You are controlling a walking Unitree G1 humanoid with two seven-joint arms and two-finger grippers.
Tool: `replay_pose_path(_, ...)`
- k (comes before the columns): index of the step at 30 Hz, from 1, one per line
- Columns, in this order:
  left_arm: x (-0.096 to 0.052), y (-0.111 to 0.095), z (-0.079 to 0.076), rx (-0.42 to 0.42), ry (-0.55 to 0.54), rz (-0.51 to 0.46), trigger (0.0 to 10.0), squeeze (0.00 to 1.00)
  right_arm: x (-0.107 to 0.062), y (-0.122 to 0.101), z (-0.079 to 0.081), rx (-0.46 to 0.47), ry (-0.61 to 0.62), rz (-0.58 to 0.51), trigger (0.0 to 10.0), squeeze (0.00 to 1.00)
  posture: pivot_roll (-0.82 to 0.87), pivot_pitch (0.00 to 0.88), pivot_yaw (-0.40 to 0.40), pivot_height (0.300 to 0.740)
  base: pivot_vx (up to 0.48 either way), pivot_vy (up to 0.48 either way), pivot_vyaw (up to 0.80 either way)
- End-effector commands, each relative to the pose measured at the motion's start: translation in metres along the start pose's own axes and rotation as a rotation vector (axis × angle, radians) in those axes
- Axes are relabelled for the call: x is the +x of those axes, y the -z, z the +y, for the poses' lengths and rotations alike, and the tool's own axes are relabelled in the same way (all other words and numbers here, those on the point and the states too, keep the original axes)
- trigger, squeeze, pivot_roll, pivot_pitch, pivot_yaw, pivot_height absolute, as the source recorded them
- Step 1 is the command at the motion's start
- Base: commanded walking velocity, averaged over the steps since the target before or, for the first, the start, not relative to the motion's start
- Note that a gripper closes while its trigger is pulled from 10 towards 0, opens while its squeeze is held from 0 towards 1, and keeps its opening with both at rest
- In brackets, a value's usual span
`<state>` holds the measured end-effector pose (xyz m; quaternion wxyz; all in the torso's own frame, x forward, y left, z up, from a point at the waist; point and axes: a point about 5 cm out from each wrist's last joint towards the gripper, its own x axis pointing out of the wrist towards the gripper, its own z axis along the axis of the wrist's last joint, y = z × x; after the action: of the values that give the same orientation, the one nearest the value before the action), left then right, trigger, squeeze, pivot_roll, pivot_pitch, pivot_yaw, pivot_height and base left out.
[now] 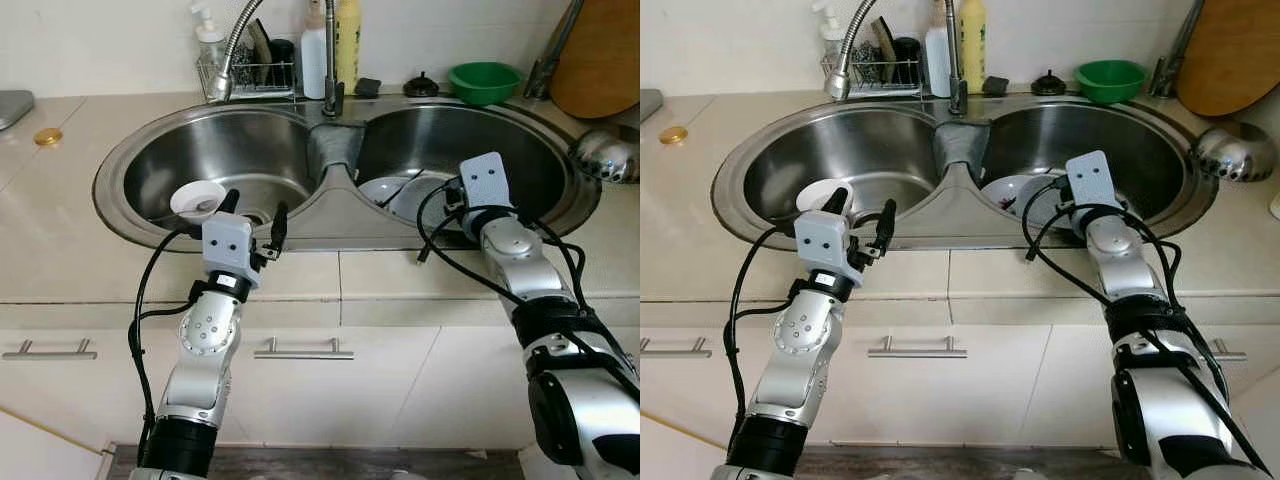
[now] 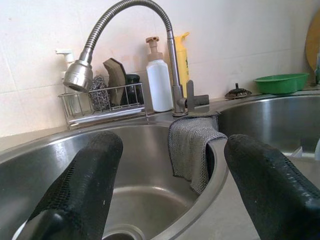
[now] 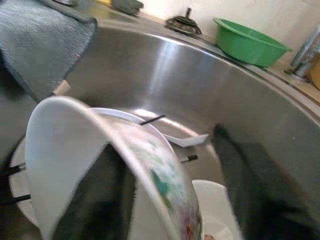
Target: Kitchen organization
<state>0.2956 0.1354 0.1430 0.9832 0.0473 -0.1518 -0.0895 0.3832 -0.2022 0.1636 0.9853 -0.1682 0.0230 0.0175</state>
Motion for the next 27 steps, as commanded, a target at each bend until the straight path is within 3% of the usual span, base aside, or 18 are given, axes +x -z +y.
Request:
replay_pose_path(1,0.0,0.001,0.001,0.007,-0.004,0.007,10.0,0.0,-0.002,-0.002,0.004,0.031,-0.026,-0.028,10.0,1.0,-0.07,0.006,0.016,0.74,0.0,0.0,0.0)
replay_pose_path(4,0.0,0.002,0.001,0.008,-0.001,0.011,10.0,0.0,-0.004,0.002,0.008,0.022,-0.076,-0.015,10.0,1.0,-0.08,0.007,0.022,0.74,0.0,0.0,0.0)
replay_pose_path(8,0.001,0.002,0.0,0.014,0.009,0.016,10.0,0.0,-0.012,0.026,0.025,-0.126,-0.265,0.114,10.0,1.0,-0.08,0.006,0.026,0.74,0.0,0.0,0.0)
replay_pose_path(11,0.002,0.003,0.0,0.021,0.009,0.021,10.0,0.0,-0.016,0.033,0.028,-0.138,-0.318,0.155,10.0,1.0,-0.08,0.005,0.027,0.74,0.0,0.0,0.0)
replay_pose_path(16,0.002,0.003,0.001,0.026,0.008,0.025,10.0,0.0,-0.022,0.039,0.036,-0.185,-0.403,0.185,10.0,1.0,-0.08,0.003,0.029,0.74,0.0,0.0,0.0)
replay_pose_path(23,0.002,0.004,0.002,0.03,0.008,0.031,10.0,0.0,-0.027,0.037,0.038,-0.179,-0.448,0.184,10.0,1.0,-0.08,0.001,0.031,0.74,0.0,0.0,0.0)
replay_pose_path(27,0.002,0.006,0.001,0.033,0.013,0.039,10.0,0.0,-0.04,0.043,0.047,-0.259,-0.588,0.207,10.0,1.0,-0.08,0.003,0.033,0.74,0.0,0.0,0.0)
